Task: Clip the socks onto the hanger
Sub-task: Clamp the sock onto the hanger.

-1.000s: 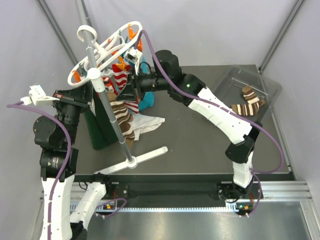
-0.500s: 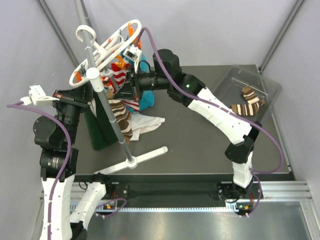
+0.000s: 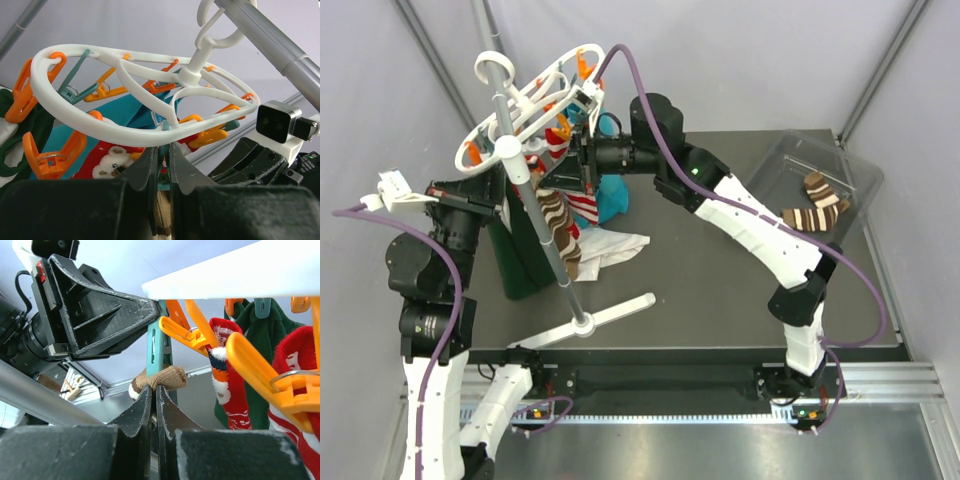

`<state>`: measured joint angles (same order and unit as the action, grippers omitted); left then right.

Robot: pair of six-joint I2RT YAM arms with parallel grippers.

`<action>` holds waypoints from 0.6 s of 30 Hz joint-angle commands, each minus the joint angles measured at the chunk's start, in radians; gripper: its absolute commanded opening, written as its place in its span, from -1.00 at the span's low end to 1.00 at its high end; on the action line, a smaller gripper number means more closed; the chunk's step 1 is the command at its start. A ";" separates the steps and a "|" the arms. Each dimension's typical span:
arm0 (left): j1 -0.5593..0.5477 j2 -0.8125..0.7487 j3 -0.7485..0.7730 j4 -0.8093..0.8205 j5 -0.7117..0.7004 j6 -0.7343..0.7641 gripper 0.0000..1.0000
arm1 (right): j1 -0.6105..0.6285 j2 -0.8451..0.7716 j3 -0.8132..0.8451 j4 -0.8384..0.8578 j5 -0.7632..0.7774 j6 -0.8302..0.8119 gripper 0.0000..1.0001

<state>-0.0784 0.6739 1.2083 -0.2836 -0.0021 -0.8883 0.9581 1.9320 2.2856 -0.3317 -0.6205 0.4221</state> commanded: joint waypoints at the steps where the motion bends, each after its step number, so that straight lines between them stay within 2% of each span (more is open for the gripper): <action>1: -0.004 -0.014 -0.003 -0.035 0.044 0.020 -1.00 | 0.016 0.018 0.045 0.080 -0.008 0.006 -1.00; 18: -0.004 -0.013 0.008 -0.037 0.039 0.012 -1.00 | 0.018 -0.027 -0.089 0.135 0.022 -0.032 -1.00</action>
<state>-0.0784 0.6628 1.2083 -0.2974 -0.0162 -0.8848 0.9592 1.9438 2.2059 -0.2451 -0.6182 0.4034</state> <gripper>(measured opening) 0.121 0.012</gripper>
